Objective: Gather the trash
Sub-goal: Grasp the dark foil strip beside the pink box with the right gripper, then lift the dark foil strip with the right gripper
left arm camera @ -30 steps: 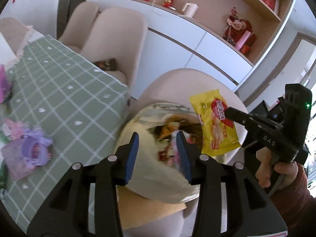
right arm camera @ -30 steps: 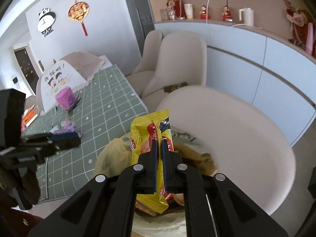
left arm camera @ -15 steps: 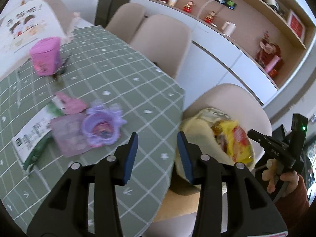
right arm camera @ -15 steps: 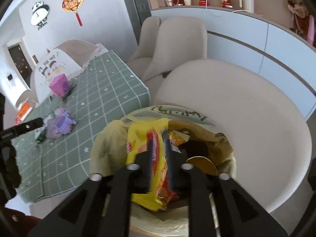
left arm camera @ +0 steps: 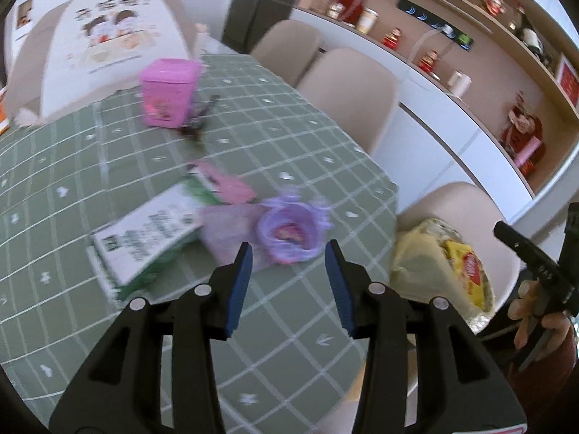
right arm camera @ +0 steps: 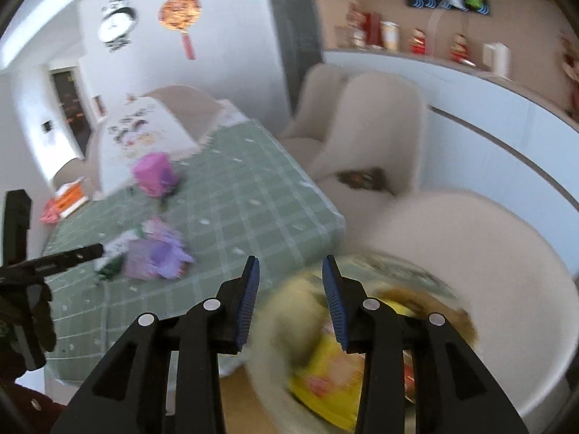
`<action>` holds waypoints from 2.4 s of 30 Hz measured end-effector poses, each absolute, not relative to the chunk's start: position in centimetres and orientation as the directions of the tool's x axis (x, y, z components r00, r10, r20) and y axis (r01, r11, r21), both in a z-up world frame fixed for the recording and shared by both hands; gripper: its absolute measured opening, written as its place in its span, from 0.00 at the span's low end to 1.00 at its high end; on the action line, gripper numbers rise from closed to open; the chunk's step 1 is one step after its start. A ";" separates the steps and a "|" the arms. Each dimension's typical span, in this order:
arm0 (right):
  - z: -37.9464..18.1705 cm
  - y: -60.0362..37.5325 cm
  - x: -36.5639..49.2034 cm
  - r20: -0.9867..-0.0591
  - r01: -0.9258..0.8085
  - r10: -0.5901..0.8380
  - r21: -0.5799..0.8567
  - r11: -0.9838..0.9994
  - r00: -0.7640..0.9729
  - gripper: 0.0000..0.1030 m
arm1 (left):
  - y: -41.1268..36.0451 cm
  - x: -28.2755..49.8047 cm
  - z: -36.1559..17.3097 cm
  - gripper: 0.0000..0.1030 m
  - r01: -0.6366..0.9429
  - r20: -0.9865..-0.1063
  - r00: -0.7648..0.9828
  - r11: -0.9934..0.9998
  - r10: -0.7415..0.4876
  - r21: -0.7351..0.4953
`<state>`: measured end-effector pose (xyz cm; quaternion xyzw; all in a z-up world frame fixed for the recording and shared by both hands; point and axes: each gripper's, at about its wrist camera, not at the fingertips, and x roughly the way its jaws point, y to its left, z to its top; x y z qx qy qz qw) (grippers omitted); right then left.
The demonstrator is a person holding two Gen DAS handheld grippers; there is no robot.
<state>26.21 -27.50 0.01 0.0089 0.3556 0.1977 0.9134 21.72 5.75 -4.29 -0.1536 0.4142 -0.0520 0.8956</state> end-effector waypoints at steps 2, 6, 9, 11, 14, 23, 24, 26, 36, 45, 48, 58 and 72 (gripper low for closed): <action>0.2 -25.3 26.7 -0.630 -0.408 0.410 0.158 0.899 0.660 0.34 | 7.8 21.1 -4.6 0.39 -0.077 -0.727 0.660 0.946 -0.188 -0.315; -0.5 -21.1 28.2 -0.623 -0.487 0.482 0.179 0.855 0.616 0.34 | 11.0 20.4 -5.1 0.43 -0.121 -0.727 0.673 0.950 -0.134 -0.288; -1.5 -18.1 29.5 -0.645 -0.514 0.502 0.193 0.836 0.575 0.38 | 13.1 20.1 -5.7 0.44 -0.136 -0.735 0.671 0.958 -0.098 -0.251; -2.1 -16.4 30.5 -0.653 -0.534 0.520 0.203 0.821 0.550 0.41 | 14.0 20.2 -6.0 0.44 -0.143 -0.744 0.662 0.959 -0.091 -0.244; -2.8 -13.8 32.1 -0.666 -0.571 0.552 0.225 0.790 0.501 0.41 | 15.9 20.7 -6.6 0.44 -0.157 -0.756 0.649 0.956 -0.088 -0.246; -3.5 -3.4 39.9 -0.694 -0.762 0.608 0.131 0.634 0.386 0.42 | 20.2 23.7 -7.0 0.44 -0.161 -0.747 0.654 0.942 -0.121 -0.293; -3.8 -2.0 41.3 -0.703 -0.783 0.611 0.125 0.610 0.364 0.42 | 20.4 24.3 -7.0 0.44 -0.149 -0.744 0.656 0.944 -0.129 -0.295; -4.8 0.8 43.9 -0.725 -0.816 0.607 0.110 0.567 0.325 0.42 | 20.8 25.4 -7.1 0.44 -0.126 -0.737 0.661 0.948 -0.141 -0.294; -10.9 8.7 51.4 -0.784 -0.846 0.591 0.176 0.503 0.189 0.42 | 22.3 28.0 -8.5 0.44 -0.077 -0.749 0.639 0.953 -0.177 -0.292; -11.7 9.5 51.4 -0.804 -0.834 0.568 0.186 0.519 0.175 0.26 | 22.2 29.1 -9.6 0.44 -0.068 -0.760 0.611 0.941 -0.222 -0.330; -9.9 7.0 50.9 -0.790 -0.794 0.573 0.197 0.575 0.219 0.24 | 21.0 29.3 -9.5 0.44 -0.012 -0.764 0.593 0.947 -0.253 -0.322; -4.1 -2.5 44.6 -0.757 -0.697 0.547 0.173 0.695 0.357 0.24 | 15.6 28.9 -9.0 0.44 0.142 -0.782 0.564 0.964 -0.265 -0.224; -5.3 -12.3 34.5 -0.745 -0.558 0.515 0.233 0.796 0.424 0.24 | 8.9 25.4 -10.4 0.44 0.062 -0.804 0.495 0.936 -0.330 -0.346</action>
